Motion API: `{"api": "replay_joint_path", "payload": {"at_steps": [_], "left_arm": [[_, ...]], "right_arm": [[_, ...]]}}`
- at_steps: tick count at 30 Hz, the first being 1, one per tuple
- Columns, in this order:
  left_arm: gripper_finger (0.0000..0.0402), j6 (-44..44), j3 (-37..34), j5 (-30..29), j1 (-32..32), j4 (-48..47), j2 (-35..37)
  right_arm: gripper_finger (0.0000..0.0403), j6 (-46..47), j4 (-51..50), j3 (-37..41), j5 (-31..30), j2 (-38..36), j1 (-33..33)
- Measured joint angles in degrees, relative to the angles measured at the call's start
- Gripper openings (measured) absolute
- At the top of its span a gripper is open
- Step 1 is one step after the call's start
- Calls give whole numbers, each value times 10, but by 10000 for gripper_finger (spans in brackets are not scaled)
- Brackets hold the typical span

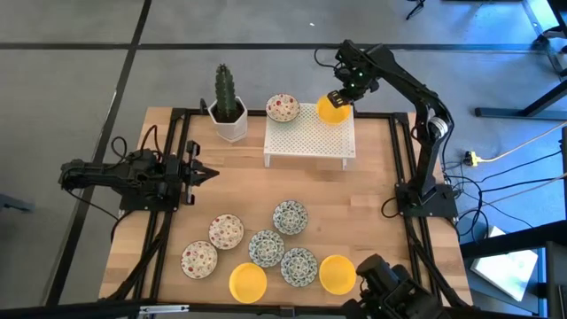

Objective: Pick & Place Mini bowls
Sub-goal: Put the top left yellow bowl on the shelf

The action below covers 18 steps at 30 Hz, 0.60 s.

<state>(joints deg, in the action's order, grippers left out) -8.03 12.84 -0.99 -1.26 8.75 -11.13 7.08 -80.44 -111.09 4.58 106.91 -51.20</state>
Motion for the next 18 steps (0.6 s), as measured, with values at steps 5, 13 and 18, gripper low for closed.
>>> {"api": "replay_joint_path", "payload": {"at_steps": [5,13,18], "left_arm": [[4,8,0,0,0,0,0],[4,13,0,0,0,0,0],[4,13,0,0,0,0,0]], "right_arm": [[7,1,1,0,-12,0,0],[7,1,34,52,-17,-1,2],[16,-13,39,63,-16,-2,2]]}}
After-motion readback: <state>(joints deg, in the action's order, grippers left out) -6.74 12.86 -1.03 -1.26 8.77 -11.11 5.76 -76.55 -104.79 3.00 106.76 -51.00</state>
